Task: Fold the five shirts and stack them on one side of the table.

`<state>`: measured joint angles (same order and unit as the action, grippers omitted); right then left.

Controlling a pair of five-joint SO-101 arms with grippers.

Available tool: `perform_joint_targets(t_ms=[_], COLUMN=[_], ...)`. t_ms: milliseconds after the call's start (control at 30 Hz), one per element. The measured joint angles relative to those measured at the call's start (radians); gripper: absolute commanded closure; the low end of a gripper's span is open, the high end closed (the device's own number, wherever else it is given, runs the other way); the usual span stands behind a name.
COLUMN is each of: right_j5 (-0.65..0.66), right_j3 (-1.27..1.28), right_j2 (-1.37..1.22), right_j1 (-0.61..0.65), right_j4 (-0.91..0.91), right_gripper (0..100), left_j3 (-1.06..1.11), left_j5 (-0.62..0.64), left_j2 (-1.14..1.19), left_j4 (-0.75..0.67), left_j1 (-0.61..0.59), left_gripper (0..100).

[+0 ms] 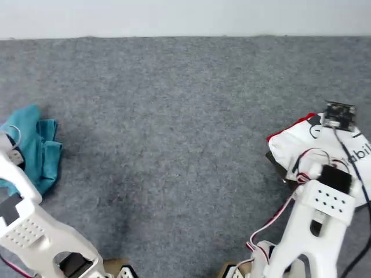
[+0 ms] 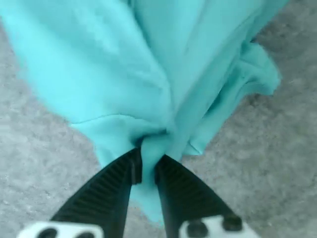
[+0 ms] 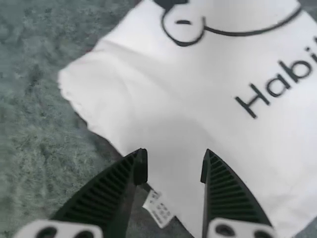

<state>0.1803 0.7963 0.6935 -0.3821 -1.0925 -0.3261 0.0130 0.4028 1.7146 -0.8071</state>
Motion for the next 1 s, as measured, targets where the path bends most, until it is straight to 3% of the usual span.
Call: perform_joint_targets(t_ms=[167,300,400,600,733,833,1000], right_j5=[0.0,0.0,0.0,0.0,0.0,0.0,0.0], right_j3=[0.015,0.017,0.017,0.02,0.02,0.043,0.051], right_j2=[0.0,0.0,0.0,0.0,0.0,0.0,0.0], right_j1=[0.057,0.074,0.075,0.075,0.075,0.075,0.075], right_j4=[0.0,0.0,0.0,0.0,0.0,0.0,0.002], right_gripper=[81.2,81.2,81.2,81.2,81.2,81.2,81.2], left_j3=[-0.021,-0.021,-0.021,-0.021,-0.083,-0.175,-0.275], left_j5=[0.002,0.006,0.006,0.006,-0.086,-0.175,-0.212], left_j2=[-0.068,-0.192,-0.276,-0.37,-0.428,-0.499,-0.632], left_j4=[0.015,0.017,0.018,0.012,0.008,0.008,0.008], left_j1=[0.037,0.158,0.315,0.749,1.002,1.057,1.013], left_gripper=[99,99,99,99,99,99,99])
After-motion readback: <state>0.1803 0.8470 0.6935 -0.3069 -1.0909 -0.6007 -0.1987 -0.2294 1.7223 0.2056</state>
